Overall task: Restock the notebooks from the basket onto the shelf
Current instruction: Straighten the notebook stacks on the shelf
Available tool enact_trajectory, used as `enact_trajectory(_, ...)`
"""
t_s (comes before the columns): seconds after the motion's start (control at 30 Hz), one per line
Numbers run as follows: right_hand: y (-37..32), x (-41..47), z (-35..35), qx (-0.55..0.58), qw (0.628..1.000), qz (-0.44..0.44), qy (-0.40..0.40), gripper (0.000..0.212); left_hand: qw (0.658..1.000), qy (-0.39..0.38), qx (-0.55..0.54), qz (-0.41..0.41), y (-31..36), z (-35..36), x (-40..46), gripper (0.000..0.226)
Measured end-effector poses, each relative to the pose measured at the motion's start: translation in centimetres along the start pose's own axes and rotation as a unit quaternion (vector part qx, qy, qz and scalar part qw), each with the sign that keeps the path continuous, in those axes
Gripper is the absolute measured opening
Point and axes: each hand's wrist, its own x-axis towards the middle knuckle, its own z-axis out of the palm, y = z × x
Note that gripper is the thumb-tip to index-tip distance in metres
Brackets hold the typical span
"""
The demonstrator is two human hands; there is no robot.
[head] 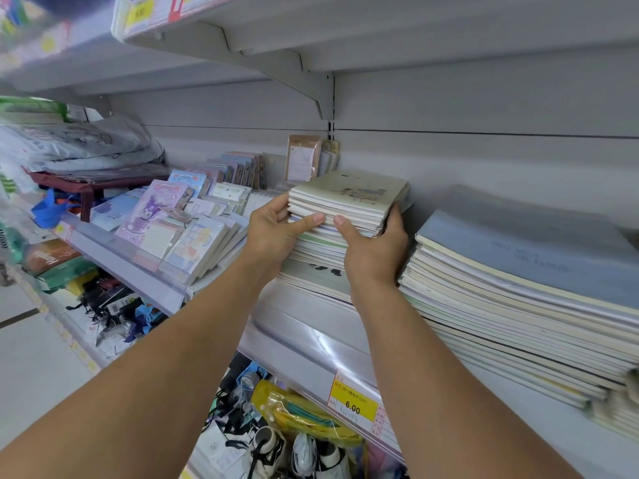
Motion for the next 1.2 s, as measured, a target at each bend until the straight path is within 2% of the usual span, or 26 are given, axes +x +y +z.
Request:
enact_trajectory(0.2,-0.5,-0.5,-0.3,-0.008,1.000,-0.018,0.002,0.073,0.999,0.032,0.035,0.008,0.2,-0.1,0.1,0.040)
enact_trajectory(0.37,-1.0,-0.9,-0.1,-0.018,1.000,-0.012,0.015,0.064,1.000,0.003,0.002,-0.017,0.2,-0.7,0.0,0.040)
enact_trajectory(0.57,-1.0,-0.7,-0.2,0.002,1.000,-0.012,0.025,0.059,0.998,0.067,-0.003,0.002,0.0,-0.2,0.3,0.027)
enact_trajectory(0.67,-0.7,-0.5,0.0,-0.002,0.999,-0.018,0.035,0.064,0.998,0.060,0.001,0.010,0.0,-0.4,0.4,0.026)
enact_trajectory(0.8,-0.3,-0.7,0.3,-0.056,0.998,-0.009,0.016,0.100,0.997,-0.053,0.044,-0.033,0.1,-1.4,0.2,0.039)
enact_trajectory(0.83,-0.1,-0.7,0.3,-0.075,0.997,-0.002,0.003,0.101,0.996,-0.067,0.052,-0.040,0.0,-1.6,0.2,0.038)
enact_trajectory(0.97,0.2,-0.4,-0.1,-0.075,0.997,0.015,-0.007,0.073,0.995,-0.063,0.055,-0.045,-0.1,-1.7,0.2,0.033)
enact_trajectory(1.1,0.0,-0.5,-0.3,-0.032,0.999,0.013,-0.002,0.071,0.997,-0.040,0.058,-0.029,-0.2,-1.5,0.0,0.031)
enact_trajectory(1.2,0.1,-0.5,-0.3,-0.057,0.998,-0.006,0.002,0.072,0.998,-0.017,0.057,-0.011,0.0,-1.3,-0.2,0.038)
